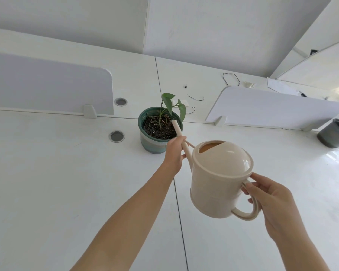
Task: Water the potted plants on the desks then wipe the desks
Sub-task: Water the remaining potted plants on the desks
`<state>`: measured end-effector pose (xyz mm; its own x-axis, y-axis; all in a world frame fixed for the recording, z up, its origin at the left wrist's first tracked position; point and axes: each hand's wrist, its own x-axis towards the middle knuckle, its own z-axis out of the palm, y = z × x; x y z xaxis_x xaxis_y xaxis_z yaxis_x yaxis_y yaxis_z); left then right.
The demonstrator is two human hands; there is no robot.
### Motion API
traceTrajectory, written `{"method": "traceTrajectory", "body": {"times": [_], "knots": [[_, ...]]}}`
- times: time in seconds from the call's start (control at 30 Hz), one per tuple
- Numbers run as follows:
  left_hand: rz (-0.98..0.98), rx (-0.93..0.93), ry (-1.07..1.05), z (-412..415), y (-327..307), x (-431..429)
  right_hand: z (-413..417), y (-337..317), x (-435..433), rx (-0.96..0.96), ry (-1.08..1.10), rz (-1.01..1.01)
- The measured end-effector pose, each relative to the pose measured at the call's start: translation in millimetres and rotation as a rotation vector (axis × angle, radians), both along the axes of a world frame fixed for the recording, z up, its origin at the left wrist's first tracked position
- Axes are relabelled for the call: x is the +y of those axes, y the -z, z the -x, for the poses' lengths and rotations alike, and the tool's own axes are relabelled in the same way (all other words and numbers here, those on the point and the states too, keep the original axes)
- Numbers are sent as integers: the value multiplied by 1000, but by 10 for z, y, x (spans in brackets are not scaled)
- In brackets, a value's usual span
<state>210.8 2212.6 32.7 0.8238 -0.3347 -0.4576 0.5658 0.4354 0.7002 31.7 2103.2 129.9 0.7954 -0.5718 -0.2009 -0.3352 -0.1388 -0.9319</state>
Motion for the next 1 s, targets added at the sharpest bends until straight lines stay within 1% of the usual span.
{"method": "traceTrajectory", "body": {"times": [0.17, 0.43, 0.57, 0.8, 1.0], "knots": [[-28, 1, -78, 197, 107, 270, 107, 46, 105, -12, -49, -33], [-119, -125, -206, 516, 90, 639, 279, 348, 245, 14, -65, -70], [-163, -131, -258, 730, 127, 761, 406, 475, 303, 36, -85, -126], [-152, -118, -384, 1094, 253, 984, 557, 686, 427, 68, -94, -206], [-169, -140, -486, 1275, 316, 1180, 575, 834, 511, 36, -220, -223]]}}
